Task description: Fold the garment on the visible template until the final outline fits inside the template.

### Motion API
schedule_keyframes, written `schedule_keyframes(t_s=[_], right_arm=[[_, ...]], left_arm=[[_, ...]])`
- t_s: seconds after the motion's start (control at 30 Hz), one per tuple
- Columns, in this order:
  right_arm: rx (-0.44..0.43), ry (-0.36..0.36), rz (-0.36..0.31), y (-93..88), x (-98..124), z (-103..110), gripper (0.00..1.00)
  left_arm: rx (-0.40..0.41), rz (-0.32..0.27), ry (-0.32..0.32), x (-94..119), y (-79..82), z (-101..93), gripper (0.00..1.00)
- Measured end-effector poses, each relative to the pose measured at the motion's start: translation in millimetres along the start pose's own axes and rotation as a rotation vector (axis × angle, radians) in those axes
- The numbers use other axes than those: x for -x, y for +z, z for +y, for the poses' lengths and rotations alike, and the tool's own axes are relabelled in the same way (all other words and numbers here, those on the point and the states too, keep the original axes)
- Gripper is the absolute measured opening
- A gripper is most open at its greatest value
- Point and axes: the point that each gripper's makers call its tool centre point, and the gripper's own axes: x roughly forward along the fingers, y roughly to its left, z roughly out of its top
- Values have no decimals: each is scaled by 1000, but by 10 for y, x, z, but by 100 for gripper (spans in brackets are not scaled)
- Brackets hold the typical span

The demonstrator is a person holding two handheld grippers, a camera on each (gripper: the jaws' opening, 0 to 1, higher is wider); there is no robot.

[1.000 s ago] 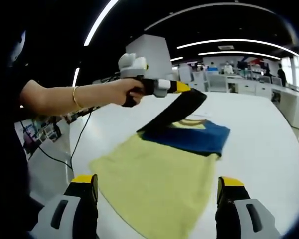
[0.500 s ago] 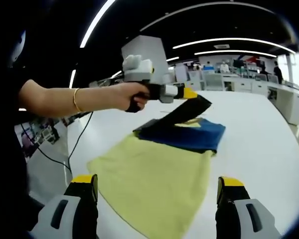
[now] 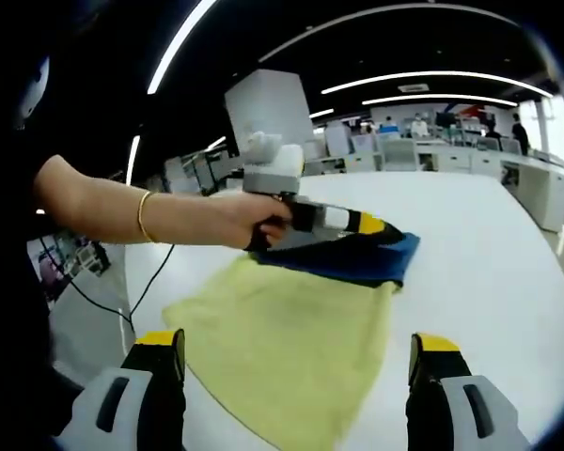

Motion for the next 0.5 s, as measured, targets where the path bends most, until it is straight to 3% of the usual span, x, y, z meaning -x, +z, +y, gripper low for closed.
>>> schedule_keyframes(t_s=[0.13, 0.23, 0.5], right_arm=[[-6, -3, -3, 0, -2, -16, 99], [-6, -1, 0, -5, -13, -19, 99], [4, 18, 15, 1, -56, 30, 98]], left_arm=[[-22, 44, -20, -20, -160, -43, 3], [-27, 41, -59, 12, -177, -97, 6], [-105, 4, -123, 161, -115, -159, 43]])
